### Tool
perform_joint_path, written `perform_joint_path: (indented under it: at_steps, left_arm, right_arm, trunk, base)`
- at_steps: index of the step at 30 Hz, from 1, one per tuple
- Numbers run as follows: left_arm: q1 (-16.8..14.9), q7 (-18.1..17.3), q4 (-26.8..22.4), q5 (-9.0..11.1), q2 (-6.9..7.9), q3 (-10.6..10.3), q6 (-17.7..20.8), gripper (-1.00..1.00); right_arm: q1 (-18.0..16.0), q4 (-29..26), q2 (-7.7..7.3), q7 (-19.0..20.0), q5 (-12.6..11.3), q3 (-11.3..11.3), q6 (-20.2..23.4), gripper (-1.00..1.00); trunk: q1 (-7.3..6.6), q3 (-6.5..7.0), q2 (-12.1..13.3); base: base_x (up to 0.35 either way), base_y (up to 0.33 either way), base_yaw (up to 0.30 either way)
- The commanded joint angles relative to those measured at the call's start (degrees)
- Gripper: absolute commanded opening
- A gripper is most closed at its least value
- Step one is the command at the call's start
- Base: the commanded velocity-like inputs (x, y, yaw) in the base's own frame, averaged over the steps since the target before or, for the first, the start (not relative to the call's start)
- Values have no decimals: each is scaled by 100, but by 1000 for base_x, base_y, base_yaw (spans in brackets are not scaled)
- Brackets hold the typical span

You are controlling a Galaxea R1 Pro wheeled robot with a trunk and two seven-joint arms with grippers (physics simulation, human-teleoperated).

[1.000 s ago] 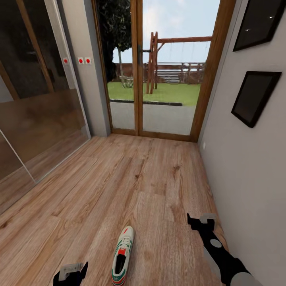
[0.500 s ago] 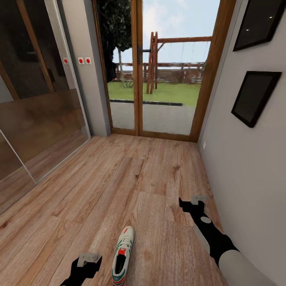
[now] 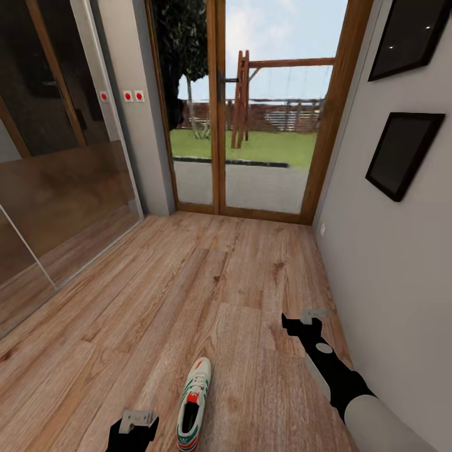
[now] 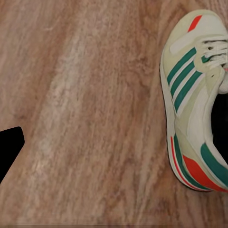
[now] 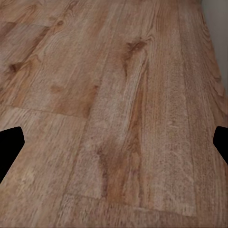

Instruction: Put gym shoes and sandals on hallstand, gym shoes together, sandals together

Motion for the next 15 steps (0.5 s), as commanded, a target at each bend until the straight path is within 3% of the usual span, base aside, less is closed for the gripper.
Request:
perform_joint_path:
  at_steps: [1, 8, 15]
  left_arm:
    - [-3, -14, 6, 60, 4, -46, -18, 100]
    - [-6, -13, 19, 65, -10, -46, -26, 100]
    - [-10, -13, 17, 66, -12, -46, -29, 100]
  right_arm:
    - [-4, 3, -8, -44, -60, 48, -22, 100]
    - [1, 146, -9, -45, -57, 48, -24, 100]
    - [2, 170, -8, -45, -58, 48, -26, 100]
  trunk:
    - [-1, -5, -2]
    - [-1, -5, -2]
    - [-1, -5, -2]
  base:
    - [0, 0, 0]
    - [0, 0, -47]
    - [0, 0, -223]
